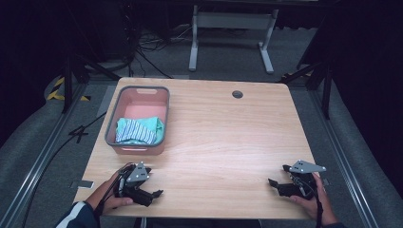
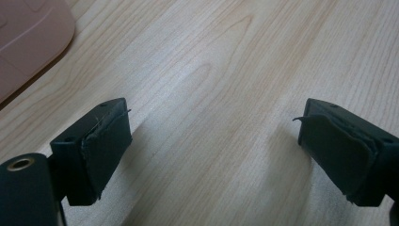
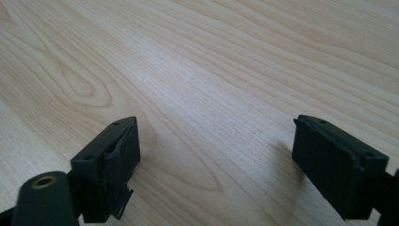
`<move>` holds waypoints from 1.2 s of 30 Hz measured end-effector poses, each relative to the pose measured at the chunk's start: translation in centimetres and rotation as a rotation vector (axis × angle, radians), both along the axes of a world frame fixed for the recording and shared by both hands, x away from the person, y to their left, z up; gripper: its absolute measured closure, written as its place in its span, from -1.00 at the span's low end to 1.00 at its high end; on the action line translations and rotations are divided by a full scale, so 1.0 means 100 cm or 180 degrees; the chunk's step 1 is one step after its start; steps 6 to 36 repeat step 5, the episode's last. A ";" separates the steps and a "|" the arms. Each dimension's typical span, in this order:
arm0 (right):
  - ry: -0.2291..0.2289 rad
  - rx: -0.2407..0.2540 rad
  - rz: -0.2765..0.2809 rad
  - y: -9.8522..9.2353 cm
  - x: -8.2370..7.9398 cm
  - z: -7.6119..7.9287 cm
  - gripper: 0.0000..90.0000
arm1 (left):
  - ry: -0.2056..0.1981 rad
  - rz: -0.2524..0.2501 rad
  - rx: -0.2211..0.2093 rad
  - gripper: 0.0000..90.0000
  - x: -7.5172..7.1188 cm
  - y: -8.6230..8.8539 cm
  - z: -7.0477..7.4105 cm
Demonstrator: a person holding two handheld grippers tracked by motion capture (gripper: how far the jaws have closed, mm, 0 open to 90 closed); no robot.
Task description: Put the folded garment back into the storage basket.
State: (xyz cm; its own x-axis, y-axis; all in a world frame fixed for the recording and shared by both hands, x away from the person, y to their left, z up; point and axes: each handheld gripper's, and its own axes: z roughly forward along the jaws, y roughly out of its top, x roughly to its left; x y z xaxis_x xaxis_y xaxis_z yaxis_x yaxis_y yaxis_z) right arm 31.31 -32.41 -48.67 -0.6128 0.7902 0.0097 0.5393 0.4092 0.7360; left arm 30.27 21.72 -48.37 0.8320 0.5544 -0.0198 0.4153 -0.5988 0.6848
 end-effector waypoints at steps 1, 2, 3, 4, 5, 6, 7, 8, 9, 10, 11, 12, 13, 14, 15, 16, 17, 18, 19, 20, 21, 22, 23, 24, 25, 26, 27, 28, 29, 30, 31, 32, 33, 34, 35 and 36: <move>0.0003 0.0002 0.0001 0.000 0.000 0.000 -0.65 | 0.0001 0.0000 0.0001 -0.78 0.000 0.000 0.000; 0.0003 0.0002 0.0001 0.000 0.000 0.000 -0.65 | 0.0001 0.0000 0.0001 -0.79 0.000 0.000 0.000; 0.0002 0.0001 0.0002 0.000 0.000 0.000 -0.64 | 0.0008 0.0003 0.0000 -0.79 0.000 0.000 0.000; 0.0002 0.0001 0.0003 0.000 0.000 0.000 -0.64 | 0.0007 0.0001 -0.0003 -0.79 0.000 0.000 0.000; 0.0002 0.0001 0.0003 0.000 0.000 0.000 -0.64 | 0.0007 0.0001 -0.0003 -0.79 0.000 0.000 0.000; 0.0002 0.0001 0.0003 0.000 0.000 0.000 -0.64 | 0.0007 0.0001 -0.0003 -0.79 0.000 0.000 0.000; 0.0002 0.0001 0.0003 0.000 0.000 0.000 -0.64 | 0.0007 0.0001 -0.0003 -0.79 0.000 0.000 0.000; 0.0002 0.0001 0.0003 0.000 0.000 0.000 -0.64 | 0.0007 0.0001 -0.0003 -0.79 0.000 0.000 0.000; 0.0002 0.0001 0.0003 0.000 0.000 0.000 -0.64 | 0.0007 0.0001 -0.0003 -0.79 0.000 0.000 0.000; 0.0002 0.0001 0.0003 0.000 0.000 0.000 -0.64 | 0.0007 0.0001 -0.0003 -0.79 0.000 0.000 0.000; 0.0002 0.0001 0.0003 0.000 0.000 0.000 -0.64 | 0.0007 0.0001 -0.0003 -0.79 0.000 0.000 0.000; 0.0002 0.0001 0.0003 0.000 0.000 0.000 -0.64 | 0.0007 0.0001 -0.0003 -0.79 0.000 0.000 0.000; 0.0002 0.0001 0.0003 0.000 0.000 0.000 -0.64 | 0.0007 0.0001 -0.0003 -0.79 0.000 0.000 0.000; 0.0002 0.0001 0.0003 0.000 0.000 0.000 -0.64 | 0.0007 0.0001 -0.0003 -0.79 0.000 0.000 0.000; 0.0002 0.0001 0.0003 0.000 0.000 0.000 -0.64 | 0.0007 0.0001 -0.0003 -0.79 0.000 0.000 0.000; 0.0002 0.0001 0.0003 0.000 0.000 0.000 -0.64 | 0.0007 0.0001 -0.0003 -0.79 0.000 0.000 0.000; 0.0002 0.0001 0.0003 0.000 0.000 0.000 -0.64 | 0.0007 0.0001 -0.0003 -0.79 0.000 0.000 0.000; 0.0002 0.0001 0.0003 0.000 0.000 0.000 -0.64 | 0.0007 0.0001 -0.0003 -0.79 0.000 0.000 0.000; 0.0002 0.0001 0.0003 0.000 0.000 0.000 -0.64 | 0.0007 0.0001 -0.0003 -0.79 0.000 0.000 0.000; 0.0002 0.0001 0.0003 0.000 0.000 0.000 -0.64 | 0.0007 0.0001 -0.0003 -0.79 0.000 0.000 0.000; 0.0002 0.0001 0.0003 0.000 0.000 0.000 -0.64 | 0.0007 0.0001 -0.0003 -0.79 0.000 0.000 0.000; 0.0002 0.0001 0.0003 0.000 0.000 0.000 -0.64 | 0.0007 0.0001 -0.0003 -0.79 0.000 0.000 0.000; 0.0002 0.0001 0.0003 0.000 0.000 0.000 -0.64 | 0.0007 0.0001 -0.0003 -0.79 0.000 0.000 0.000; 0.0002 0.0001 0.0003 0.000 0.000 0.000 -0.64 | 0.0007 0.0001 -0.0003 -0.79 0.000 0.000 0.000; 0.0002 0.0001 0.0003 0.000 0.000 0.000 -0.64 | 0.0007 0.0001 -0.0003 -0.79 0.000 0.000 0.000; 0.0002 0.0001 0.0003 0.000 0.000 0.000 -0.64 | 0.0007 0.0001 -0.0003 -0.79 0.000 0.000 0.000; 0.0002 0.0001 0.0003 0.000 0.000 0.000 -0.64 | 0.0007 0.0001 -0.0003 -0.79 0.000 0.000 0.000; 0.0002 0.0001 0.0003 0.000 0.000 0.000 -0.64 | 0.0007 0.0001 -0.0003 -0.79 0.000 0.000 0.000; 0.0002 0.0001 0.0003 0.000 0.000 0.000 -0.64 | 0.0007 0.0001 -0.0003 -0.79 0.000 0.000 0.000; 0.0002 0.0001 0.0003 0.000 0.000 0.000 -0.64 | 0.0007 0.0001 -0.0003 -0.79 0.000 0.000 0.000; 0.0002 0.0001 0.0003 0.000 0.000 0.000 -0.64 | 0.0007 0.0001 -0.0003 -0.79 0.000 0.000 0.000; 0.0002 0.0001 0.0003 0.000 0.000 0.000 -0.64 | 0.0007 0.0001 -0.0003 -0.79 0.000 0.000 0.000; 0.0002 0.0001 0.0003 0.000 0.000 0.000 -0.64 | 0.0007 0.0001 -0.0003 -0.79 0.000 0.000 0.000; 0.0002 0.0001 0.0003 0.000 0.000 0.000 -0.64 | 0.0007 0.0001 -0.0003 -0.79 0.000 0.000 0.000; 0.0002 0.0001 0.0003 0.000 0.000 0.000 -0.64 | 0.0007 0.0001 -0.0003 -0.79 0.000 0.000 0.000; 0.0002 0.0001 0.0003 0.000 0.000 0.000 -0.64 | 0.0007 0.0001 -0.0003 -0.79 0.000 0.000 0.000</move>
